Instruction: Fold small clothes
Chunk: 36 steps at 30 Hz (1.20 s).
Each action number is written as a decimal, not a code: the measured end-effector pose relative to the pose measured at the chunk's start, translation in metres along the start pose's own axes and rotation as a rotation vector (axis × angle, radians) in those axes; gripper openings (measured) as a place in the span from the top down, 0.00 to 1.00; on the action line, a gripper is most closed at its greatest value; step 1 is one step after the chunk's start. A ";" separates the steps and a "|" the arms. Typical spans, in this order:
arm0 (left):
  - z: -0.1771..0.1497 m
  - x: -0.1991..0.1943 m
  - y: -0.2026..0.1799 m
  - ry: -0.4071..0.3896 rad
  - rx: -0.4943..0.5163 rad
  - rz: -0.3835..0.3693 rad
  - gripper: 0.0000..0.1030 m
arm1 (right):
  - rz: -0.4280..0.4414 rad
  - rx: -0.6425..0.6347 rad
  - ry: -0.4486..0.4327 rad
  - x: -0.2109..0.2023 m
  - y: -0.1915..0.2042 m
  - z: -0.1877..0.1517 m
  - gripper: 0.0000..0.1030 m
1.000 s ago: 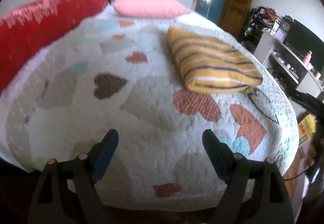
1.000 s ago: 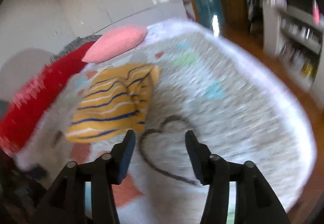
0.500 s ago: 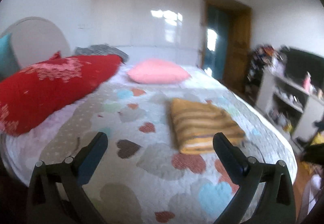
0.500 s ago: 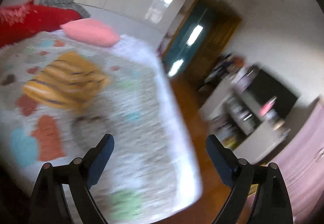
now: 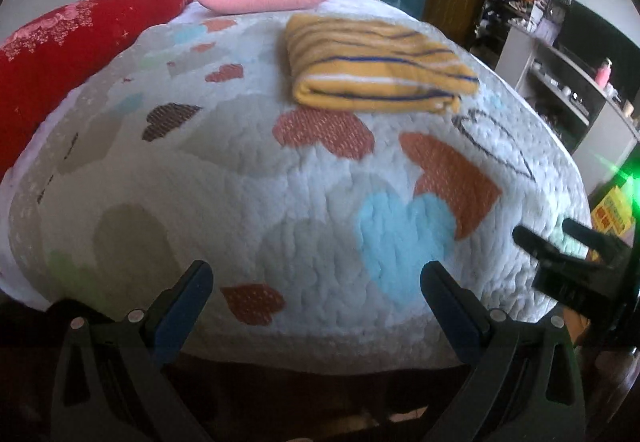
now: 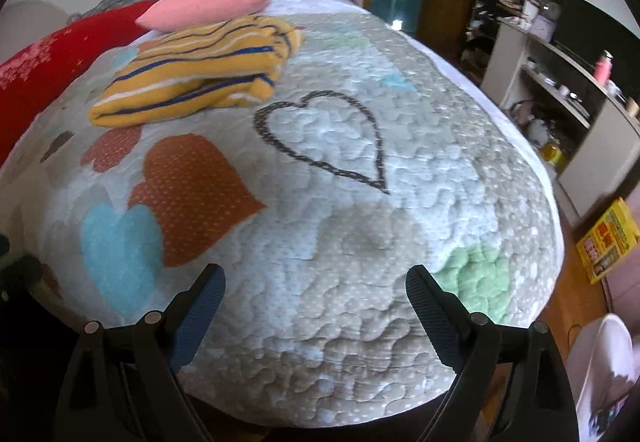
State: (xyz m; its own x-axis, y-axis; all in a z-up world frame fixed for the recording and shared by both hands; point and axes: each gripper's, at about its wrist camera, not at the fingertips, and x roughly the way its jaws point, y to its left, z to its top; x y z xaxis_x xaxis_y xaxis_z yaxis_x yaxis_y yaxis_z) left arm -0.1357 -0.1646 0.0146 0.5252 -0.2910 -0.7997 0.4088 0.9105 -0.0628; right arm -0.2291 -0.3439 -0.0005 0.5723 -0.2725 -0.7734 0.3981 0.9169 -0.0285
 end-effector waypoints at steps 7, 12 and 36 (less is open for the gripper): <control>-0.009 0.005 -0.012 0.025 0.032 -0.025 0.00 | -0.011 0.071 -0.049 -0.010 -0.013 -0.003 0.08; -0.010 0.008 -0.014 0.037 0.036 -0.034 0.00 | -0.008 0.067 -0.035 -0.006 -0.010 -0.006 0.08; -0.010 0.016 -0.007 0.074 -0.018 -0.094 0.00 | 0.001 0.033 -0.018 0.002 0.001 -0.010 0.08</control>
State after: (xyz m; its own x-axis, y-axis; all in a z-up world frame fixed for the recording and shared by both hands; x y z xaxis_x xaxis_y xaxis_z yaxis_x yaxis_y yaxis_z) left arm -0.1375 -0.1728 -0.0037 0.4284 -0.3534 -0.8316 0.4401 0.8854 -0.1496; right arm -0.2344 -0.3403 -0.0088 0.5856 -0.2772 -0.7617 0.4210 0.9070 -0.0064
